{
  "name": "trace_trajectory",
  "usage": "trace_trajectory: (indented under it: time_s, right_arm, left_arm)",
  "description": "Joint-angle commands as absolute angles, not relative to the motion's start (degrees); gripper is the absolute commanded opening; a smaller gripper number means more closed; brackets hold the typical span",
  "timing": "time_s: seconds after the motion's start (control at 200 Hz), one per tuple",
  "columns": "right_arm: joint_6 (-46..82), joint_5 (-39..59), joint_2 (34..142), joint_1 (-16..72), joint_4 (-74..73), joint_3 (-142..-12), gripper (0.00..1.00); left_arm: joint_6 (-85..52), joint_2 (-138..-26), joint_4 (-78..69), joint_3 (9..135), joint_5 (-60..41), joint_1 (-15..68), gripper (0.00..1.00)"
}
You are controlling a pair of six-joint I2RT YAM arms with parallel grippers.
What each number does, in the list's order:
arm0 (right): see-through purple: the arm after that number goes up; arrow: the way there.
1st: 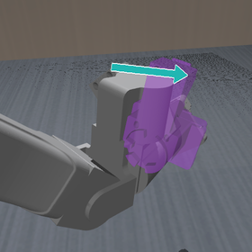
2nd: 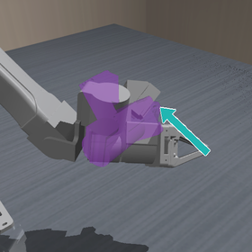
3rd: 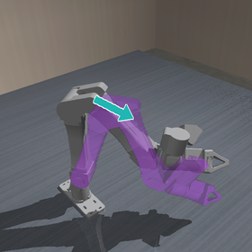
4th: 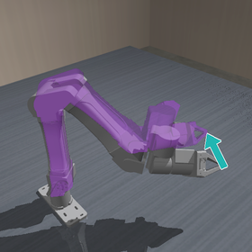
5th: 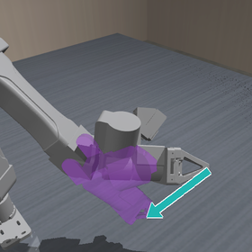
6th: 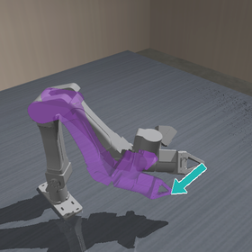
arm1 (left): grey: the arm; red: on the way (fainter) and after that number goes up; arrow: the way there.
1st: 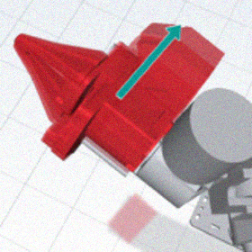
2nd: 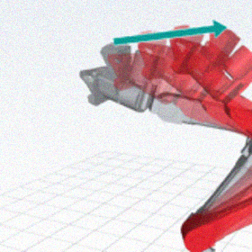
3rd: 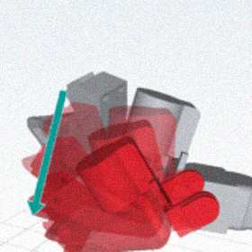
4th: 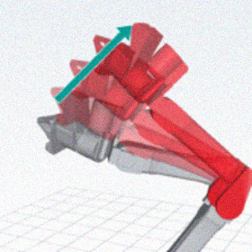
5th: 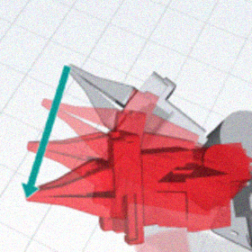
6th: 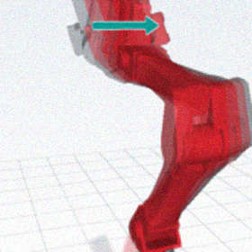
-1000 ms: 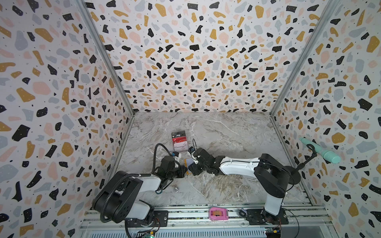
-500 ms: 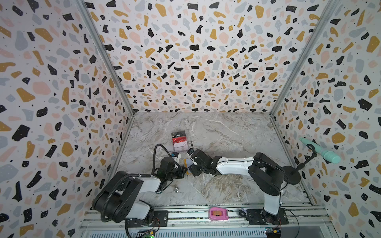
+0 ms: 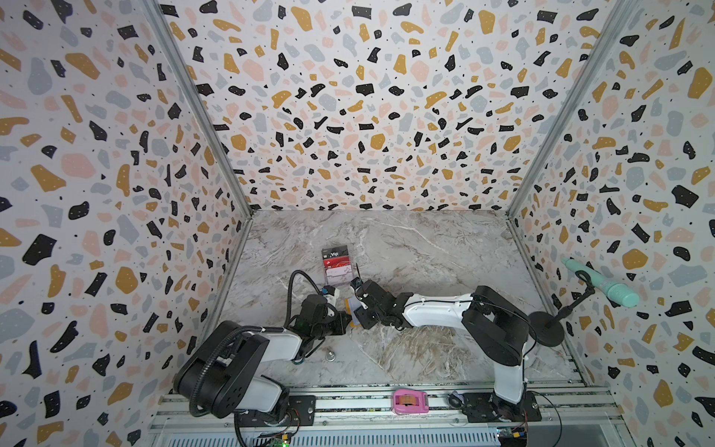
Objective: Take the credit cards out of the card holder
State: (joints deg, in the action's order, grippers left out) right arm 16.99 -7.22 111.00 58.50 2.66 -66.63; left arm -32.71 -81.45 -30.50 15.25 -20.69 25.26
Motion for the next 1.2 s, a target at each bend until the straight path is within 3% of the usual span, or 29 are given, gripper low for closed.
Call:
trace_trajectory:
  time_s: [0.0,0.491,1.196]
  right_arm:
    - [17.5,-9.4,111.8,58.6,6.5,-67.1,0.53]
    - [20.6,-10.8,108.2,56.2,6.2,-64.4,0.43]
    - [22.4,-7.8,101.5,51.7,5.1,-59.7,0.4]
  left_arm:
    - [-32.6,-82.9,-28.1,13.6,-19.7,25.6,0.0]
    - [-31.9,-83.0,-27.4,13.4,-19.5,25.6,0.0]
    - [-31.4,-83.3,-26.7,13.5,-19.6,25.6,0.0]
